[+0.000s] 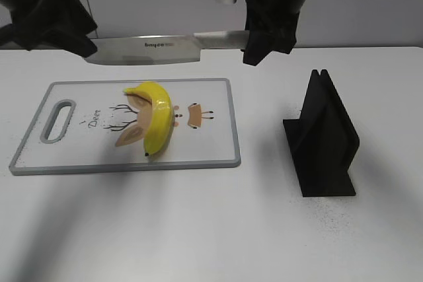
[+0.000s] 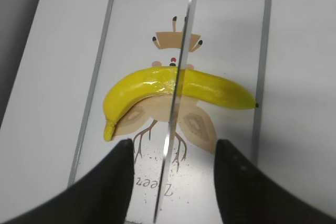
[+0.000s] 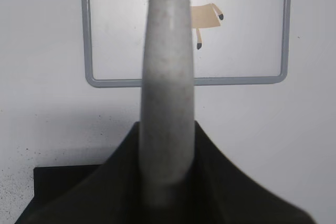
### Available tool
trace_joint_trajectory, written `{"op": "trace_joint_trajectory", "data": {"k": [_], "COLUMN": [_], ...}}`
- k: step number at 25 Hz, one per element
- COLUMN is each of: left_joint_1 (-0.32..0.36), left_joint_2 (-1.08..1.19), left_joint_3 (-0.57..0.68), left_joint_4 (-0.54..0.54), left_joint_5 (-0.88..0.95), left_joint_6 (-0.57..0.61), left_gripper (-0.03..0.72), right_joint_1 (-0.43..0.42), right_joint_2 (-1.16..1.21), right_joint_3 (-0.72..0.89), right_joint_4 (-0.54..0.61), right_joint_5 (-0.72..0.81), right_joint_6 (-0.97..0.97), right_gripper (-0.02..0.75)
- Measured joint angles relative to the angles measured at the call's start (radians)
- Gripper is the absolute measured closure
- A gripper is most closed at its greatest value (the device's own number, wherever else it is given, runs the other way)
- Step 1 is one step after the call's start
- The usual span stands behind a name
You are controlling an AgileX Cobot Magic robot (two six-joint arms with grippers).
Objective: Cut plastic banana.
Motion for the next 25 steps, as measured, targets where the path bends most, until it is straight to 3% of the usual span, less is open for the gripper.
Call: {"op": "trace_joint_trajectory", "data": {"k": [6,12,25], "left_joint_1": [-0.019,-0.020,-0.020], "left_joint_2": [0.064,0.067,0.185], "left_joint_3": [-0.001,-0.006,-0.007], "left_joint_4": [0.004,0.011,0.038], "left_joint_5": [-0.025,-0.054,-0.153], "left_joint_6": [0.000,0.004,0.018], "left_gripper": [0.325,0.642,0.678], "right_joint_1": [0.000,0.000,-0.001], "right_joint_2": [0.000,0.000,0.129], "right_joint_3": [0.000,0.000,-0.009], "right_joint_4": [0.002,0.002,-0.020], "right_joint_5": [-0.001,-0.018,-0.123], "right_joint_6": [-0.003,-0.005,-0.018], "right_gripper": [0.577,0.577,0.577]}}
